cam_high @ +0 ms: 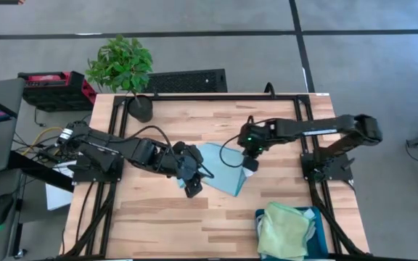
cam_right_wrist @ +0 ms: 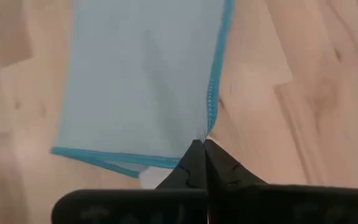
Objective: Fold microfiber towels
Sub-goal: Fold the blue microfiber towel
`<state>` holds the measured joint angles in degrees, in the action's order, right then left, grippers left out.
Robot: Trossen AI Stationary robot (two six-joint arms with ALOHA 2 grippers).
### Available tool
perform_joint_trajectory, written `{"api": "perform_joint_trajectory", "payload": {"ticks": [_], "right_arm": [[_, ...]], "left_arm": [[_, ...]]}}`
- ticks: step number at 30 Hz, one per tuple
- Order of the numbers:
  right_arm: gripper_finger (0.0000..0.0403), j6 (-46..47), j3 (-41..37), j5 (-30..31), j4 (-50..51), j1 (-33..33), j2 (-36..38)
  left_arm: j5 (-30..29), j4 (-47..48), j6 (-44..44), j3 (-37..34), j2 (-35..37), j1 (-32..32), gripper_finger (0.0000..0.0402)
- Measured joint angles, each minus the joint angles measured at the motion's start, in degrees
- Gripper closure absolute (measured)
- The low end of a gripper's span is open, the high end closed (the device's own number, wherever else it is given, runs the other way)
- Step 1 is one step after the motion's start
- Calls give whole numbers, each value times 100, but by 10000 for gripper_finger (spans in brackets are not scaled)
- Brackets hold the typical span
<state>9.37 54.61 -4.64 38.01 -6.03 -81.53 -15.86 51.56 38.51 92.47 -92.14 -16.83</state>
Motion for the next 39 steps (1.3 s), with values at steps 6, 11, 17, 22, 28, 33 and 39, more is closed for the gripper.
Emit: {"api": "perform_joint_trajectory", "payload": {"ticks": [6, 11, 17, 22, 28, 33, 39], "right_arm": [[401, -533, 2, -8, 663, 305, 810], [402, -948, 3, -20, 866, 661, 1165], [402, -990, 9, -17, 874, 978, 1241], [403, -988, 13, -15, 861, 1176, 1243], [403, -988, 15, -2, 774, 1381, 1243], [400, -986, 13, 2, 648, 1527, 1197], [399, -986, 20, 4, 533, 1618, 1115]], "left_arm": [[42, 463, -616, 0, 0, 441, 235], [317, 471, -1673, 1, -17, 948, 235], [1136, -219, -3721, 2, -435, 1692, 235], [2416, -1224, -5373, 6, -983, 2226, 235], [3092, -2006, -6613, 19, -1626, 2582, 235], [3631, -2446, -7221, 2, -2208, 2692, 235], [3699, -2999, -7697, -1, -2595, 2690, 235]]}}
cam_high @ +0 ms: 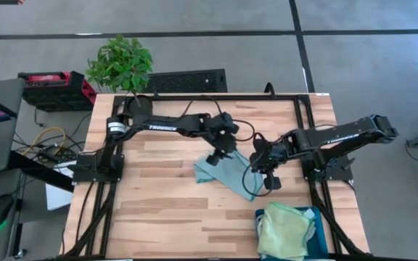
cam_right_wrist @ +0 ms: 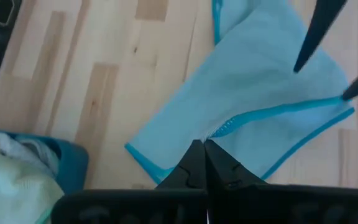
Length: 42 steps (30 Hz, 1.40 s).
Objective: Fold microfiber towels
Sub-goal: Fold the blue microfiber towel
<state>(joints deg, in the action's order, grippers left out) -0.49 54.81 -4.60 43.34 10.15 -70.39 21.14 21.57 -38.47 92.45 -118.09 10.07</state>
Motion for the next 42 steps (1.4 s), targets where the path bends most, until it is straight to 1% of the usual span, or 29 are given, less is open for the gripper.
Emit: {"api": "perform_joint_trajectory", "payload": {"ticks": [2, 7, 9, 13, 16, 22, 29, 33, 37, 42], "right_arm": [[399, 0, -4, 0, 37, -1, -22], [398, 2, -7, 2, -4, -2, -86], [398, 2, 2, 1, -80, -2, -125], [398, 2, 0, 2, -93, -2, -125], [398, 2, -2, 2, -71, -4, -125], [398, 2, -2, 6, -51, -2, -125], [397, 2, -2, 7, -53, -4, -123], [397, 5, -2, 8, -47, -4, -123], [398, 45, -2, 7, -42, -4, -123], [397, 68, -2, 7, -51, -2, -121]], "left_arm": [[43, -216, -139, 10, -56, 0, 235], [534, -226, -485, 4, -52, 0, 235], [563, -318, -589, 4, -95, -7, 235], [608, -736, -553, 23, -291, -28, 235], [617, -707, -547, 22, -318, -31, 235], [1002, -760, -546, 34, -297, -31, 235], [1072, -817, -489, 49, -543, -74, 235], [1057, -362, -258, 36, -559, -34, 235], [988, 97, -525, 39, -559, 73, 235], [504, 548, -949, 39, -559, 184, 235]]}}
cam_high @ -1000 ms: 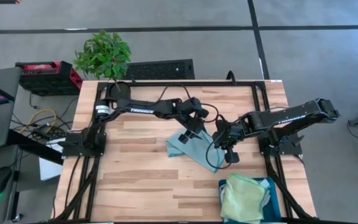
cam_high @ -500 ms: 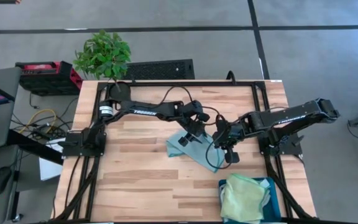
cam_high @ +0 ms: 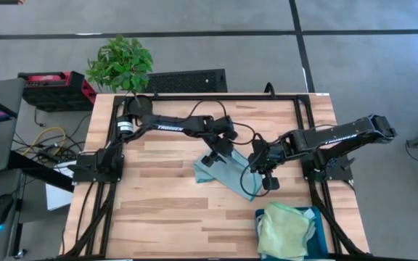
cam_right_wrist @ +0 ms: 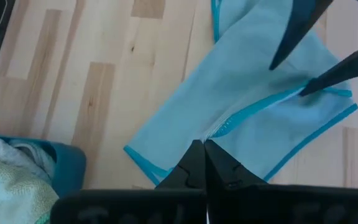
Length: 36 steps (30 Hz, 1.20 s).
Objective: Fold microfiber towels
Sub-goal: Fold the blue microfiber towel
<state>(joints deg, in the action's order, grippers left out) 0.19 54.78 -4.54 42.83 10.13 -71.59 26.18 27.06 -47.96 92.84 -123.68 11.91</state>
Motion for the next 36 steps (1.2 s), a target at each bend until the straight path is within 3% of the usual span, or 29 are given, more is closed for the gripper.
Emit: {"api": "perform_joint_trajectory", "payload": {"ticks": [15, 20, 24, 31, 36], "right_arm": [[395, 29, 0, -2, 2, -1, 2], [395, 37, 0, 0, 1, -2, 2], [395, 43, 0, -8, 2, 0, 2], [395, 146, 0, -7, 6, 0, 2], [398, 192, 0, 11, 27, -18, 66]], "left_arm": [[-221, 194, -348, 0, -44, 100, 235], [-881, 188, -448, -5, -129, 49, 238], [-1050, 182, -517, -2, -216, -18, 274], [-1246, 309, -514, 5, -168, -66, 390], [-1253, 1407, -230, 550, -155, -2, 394]]}}
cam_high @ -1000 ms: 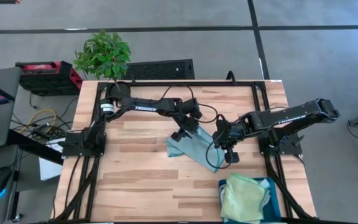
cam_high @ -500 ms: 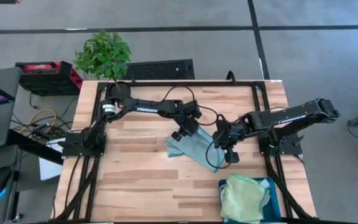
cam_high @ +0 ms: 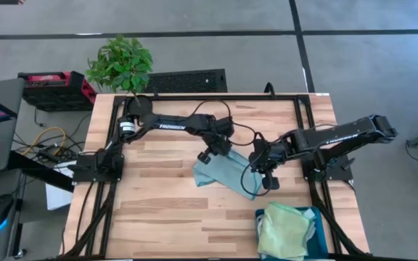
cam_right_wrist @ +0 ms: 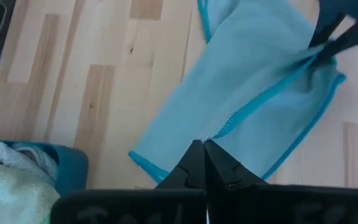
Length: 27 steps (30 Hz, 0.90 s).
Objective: Fold microfiber towels
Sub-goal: Fold the blue microfiber towel
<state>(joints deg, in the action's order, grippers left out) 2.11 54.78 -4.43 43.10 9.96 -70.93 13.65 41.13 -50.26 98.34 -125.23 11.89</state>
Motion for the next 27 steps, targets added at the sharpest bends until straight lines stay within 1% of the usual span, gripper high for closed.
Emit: {"api": "perform_joint_trajectory", "payload": {"ticks": [4, 8, 14, 16, 18, 20, 22, 25, 27], "right_arm": [[400, 265, 0, 9, 60, -107, 203], [400, 392, 0, 285, 74, -230, 498], [401, 393, 39, 918, 158, -553, 974], [401, 387, 199, 1125, 324, -734, 1076], [401, 389, 424, 1469, 515, -940, 1126], [401, 388, 672, 1853, 685, -1159, 1126], [401, 298, 896, 2112, 837, -1411, 1112], [401, 67, 1146, 2371, 914, -1812, 1083], [401, -191, 1274, 2411, 912, -2097, 1062]], "left_arm": [[6, 1082, 303, 674, 0, 47, 398], [214, 2093, 656, 1506, 9, 120, 397], [242, 3363, 1319, 2874, 7, 207, 399], [241, 3605, 1533, 3307, 7, 241, 399], [211, 3721, 1845, 3681, 17, 279, 399], [35, 3447, 2164, 3473, 299, 316, 400], [-318, 3403, 2399, 3412, 465, 336, 400], [-1219, 3493, 2713, 3412, 616, 365, 401], [-1738, 3474, 2802, 3408, 701, 390, 401]]}}
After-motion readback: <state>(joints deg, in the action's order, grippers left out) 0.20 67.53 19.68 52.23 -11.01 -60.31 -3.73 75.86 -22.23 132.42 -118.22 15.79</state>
